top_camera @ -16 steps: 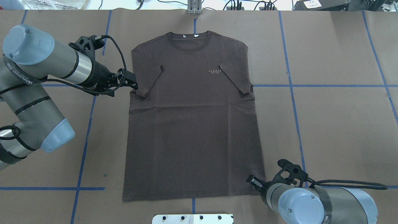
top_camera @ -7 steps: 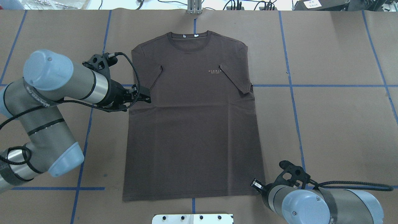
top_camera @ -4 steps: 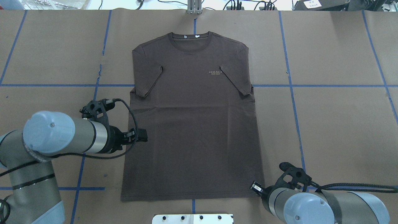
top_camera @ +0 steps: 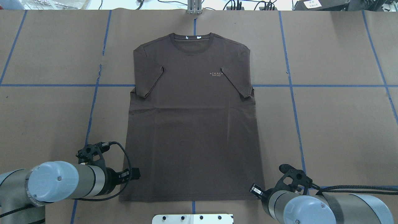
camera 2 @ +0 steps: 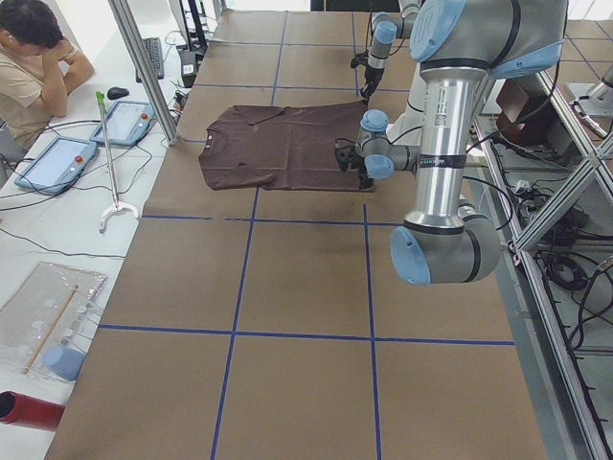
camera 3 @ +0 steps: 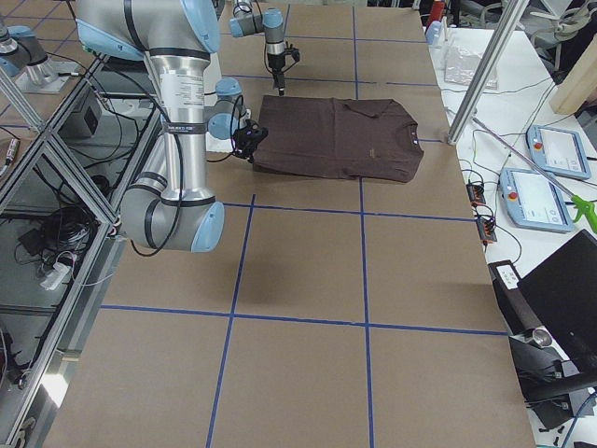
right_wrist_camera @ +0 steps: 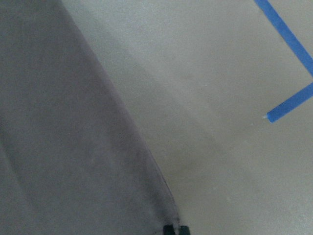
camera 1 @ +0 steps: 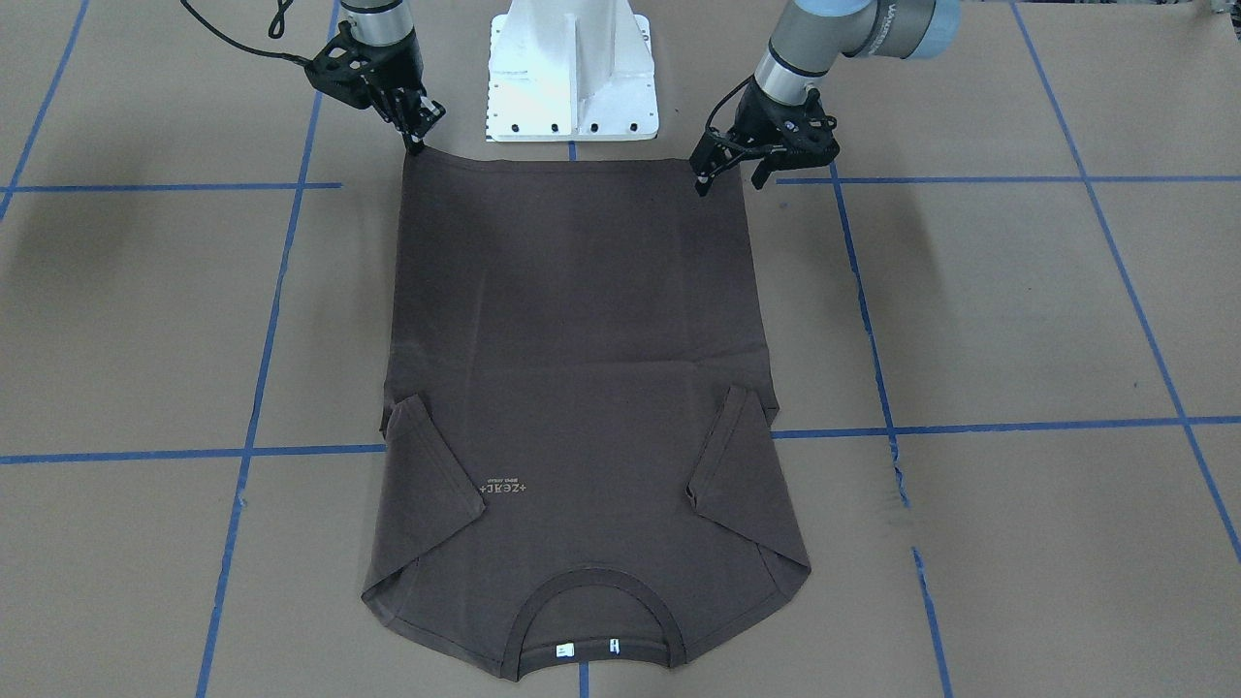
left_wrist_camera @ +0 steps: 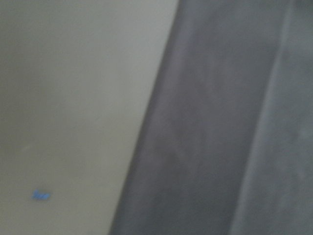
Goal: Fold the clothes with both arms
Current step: 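Lower the left gripper to the hem corner nearest it, then grasp both hem corners with the left and right grippers, then lift the hem with both grippers and fold it over toward the collar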
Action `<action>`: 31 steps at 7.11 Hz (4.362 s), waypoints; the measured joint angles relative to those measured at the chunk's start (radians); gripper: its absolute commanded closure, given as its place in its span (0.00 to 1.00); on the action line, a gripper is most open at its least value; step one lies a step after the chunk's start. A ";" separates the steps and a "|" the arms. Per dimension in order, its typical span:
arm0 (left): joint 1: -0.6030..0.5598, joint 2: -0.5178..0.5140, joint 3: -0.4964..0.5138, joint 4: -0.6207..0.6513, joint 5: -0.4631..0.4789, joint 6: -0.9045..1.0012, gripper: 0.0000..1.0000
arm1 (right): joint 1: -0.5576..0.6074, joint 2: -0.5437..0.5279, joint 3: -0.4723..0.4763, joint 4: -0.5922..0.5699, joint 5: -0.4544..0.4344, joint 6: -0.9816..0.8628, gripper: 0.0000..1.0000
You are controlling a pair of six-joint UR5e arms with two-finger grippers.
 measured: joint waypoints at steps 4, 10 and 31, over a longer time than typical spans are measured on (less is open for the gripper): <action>0.046 0.013 0.006 0.001 0.004 -0.039 0.19 | 0.000 0.000 0.001 -0.001 0.001 0.000 1.00; 0.055 0.029 0.012 0.001 0.003 -0.040 0.31 | 0.000 0.000 0.002 -0.002 0.001 0.000 1.00; -0.494 -0.338 0.195 0.216 -0.167 0.362 1.00 | 0.551 0.320 -0.232 -0.051 0.180 -0.433 1.00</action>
